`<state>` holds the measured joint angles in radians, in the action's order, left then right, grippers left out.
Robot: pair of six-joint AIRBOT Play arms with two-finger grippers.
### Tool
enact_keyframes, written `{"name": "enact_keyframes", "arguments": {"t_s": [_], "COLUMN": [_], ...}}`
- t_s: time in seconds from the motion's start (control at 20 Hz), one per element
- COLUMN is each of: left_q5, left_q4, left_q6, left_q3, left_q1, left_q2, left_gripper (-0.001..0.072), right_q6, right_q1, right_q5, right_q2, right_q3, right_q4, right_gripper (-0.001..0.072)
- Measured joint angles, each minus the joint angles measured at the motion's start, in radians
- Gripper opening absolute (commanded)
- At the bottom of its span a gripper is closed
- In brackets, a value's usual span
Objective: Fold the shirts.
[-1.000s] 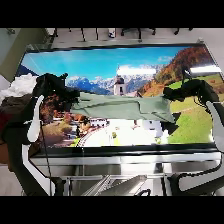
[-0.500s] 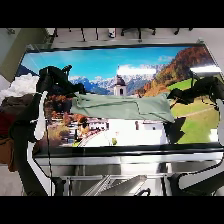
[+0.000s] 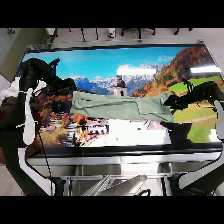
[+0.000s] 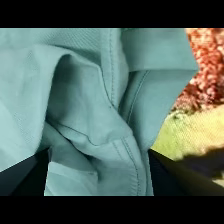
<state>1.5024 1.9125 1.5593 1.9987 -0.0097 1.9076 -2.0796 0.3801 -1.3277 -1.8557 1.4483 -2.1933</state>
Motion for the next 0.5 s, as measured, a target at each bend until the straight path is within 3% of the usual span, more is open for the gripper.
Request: {"name": "enact_keyframes", "arguments": {"t_s": [0.5], "left_q5": [-0.006], "left_q4": [0.000], "left_q6": [-0.015], "left_q3": [-0.003], "left_q1": [0.022], "left_q2": [-0.077], "left_gripper": [0.0696], "right_q6": [0.002], "right_q1": [0.078], "right_q5": [-0.142], "right_q2": [0.011], "right_q3": [0.078], "right_q4": [0.037], "right_gripper": [0.0699]}}
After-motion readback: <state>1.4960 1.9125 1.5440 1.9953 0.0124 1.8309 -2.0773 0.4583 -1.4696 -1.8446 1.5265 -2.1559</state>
